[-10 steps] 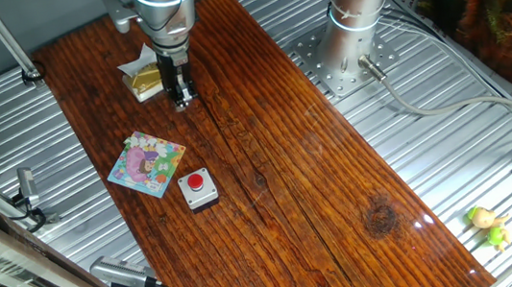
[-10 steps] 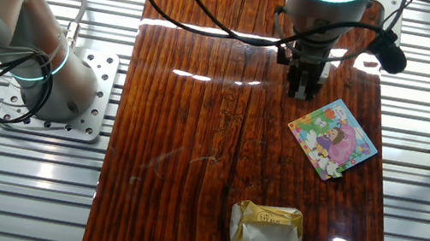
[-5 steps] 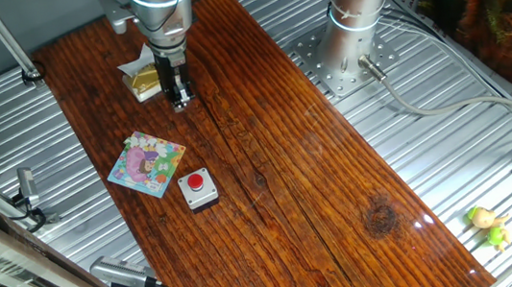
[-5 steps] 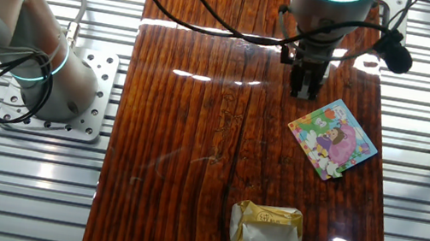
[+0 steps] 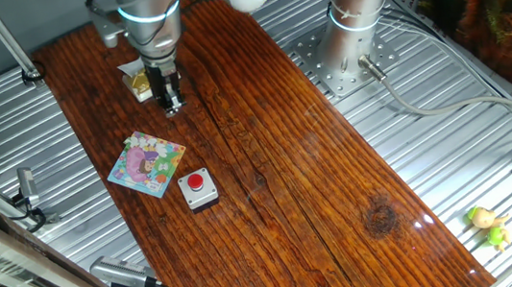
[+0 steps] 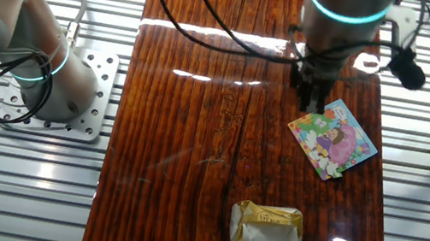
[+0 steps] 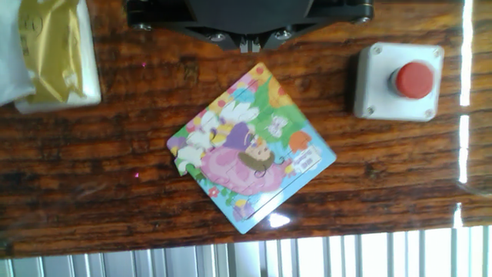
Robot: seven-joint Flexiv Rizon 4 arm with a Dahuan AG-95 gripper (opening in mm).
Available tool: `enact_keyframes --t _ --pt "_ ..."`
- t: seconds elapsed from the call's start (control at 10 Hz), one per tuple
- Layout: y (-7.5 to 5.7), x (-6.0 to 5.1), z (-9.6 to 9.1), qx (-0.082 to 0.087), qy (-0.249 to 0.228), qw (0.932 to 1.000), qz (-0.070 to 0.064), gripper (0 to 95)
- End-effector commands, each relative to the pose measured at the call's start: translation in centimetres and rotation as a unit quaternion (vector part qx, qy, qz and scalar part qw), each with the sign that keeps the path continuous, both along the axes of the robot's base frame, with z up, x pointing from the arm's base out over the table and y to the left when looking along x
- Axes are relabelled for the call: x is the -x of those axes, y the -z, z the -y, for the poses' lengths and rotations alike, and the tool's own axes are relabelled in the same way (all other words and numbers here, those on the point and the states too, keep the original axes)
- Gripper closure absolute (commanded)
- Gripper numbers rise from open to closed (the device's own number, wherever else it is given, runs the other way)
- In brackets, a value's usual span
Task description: Assemble one piece of a puzzle
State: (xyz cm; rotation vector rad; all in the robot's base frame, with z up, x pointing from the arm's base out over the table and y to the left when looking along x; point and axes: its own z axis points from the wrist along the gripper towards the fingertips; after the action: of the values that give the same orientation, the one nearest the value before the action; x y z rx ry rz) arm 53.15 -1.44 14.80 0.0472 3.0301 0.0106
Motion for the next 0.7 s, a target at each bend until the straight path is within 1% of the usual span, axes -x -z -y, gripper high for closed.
enact_keyframes --t 0.1,0.3,0.6,0.7 --pt "-0.71 0.13 -0.25 0.002 0.001 1.0 -0.007 95.0" --pt "-1.43 0.12 -0.65 0.001 0.004 1.0 -0.007 95.0" --pt "-1.47 0.09 -0.67 0.0 -0.001 1.0 -0.008 95.0" --pt "-1.48 0.09 -0.67 0.002 -0.002 0.9999 -0.016 95.0"
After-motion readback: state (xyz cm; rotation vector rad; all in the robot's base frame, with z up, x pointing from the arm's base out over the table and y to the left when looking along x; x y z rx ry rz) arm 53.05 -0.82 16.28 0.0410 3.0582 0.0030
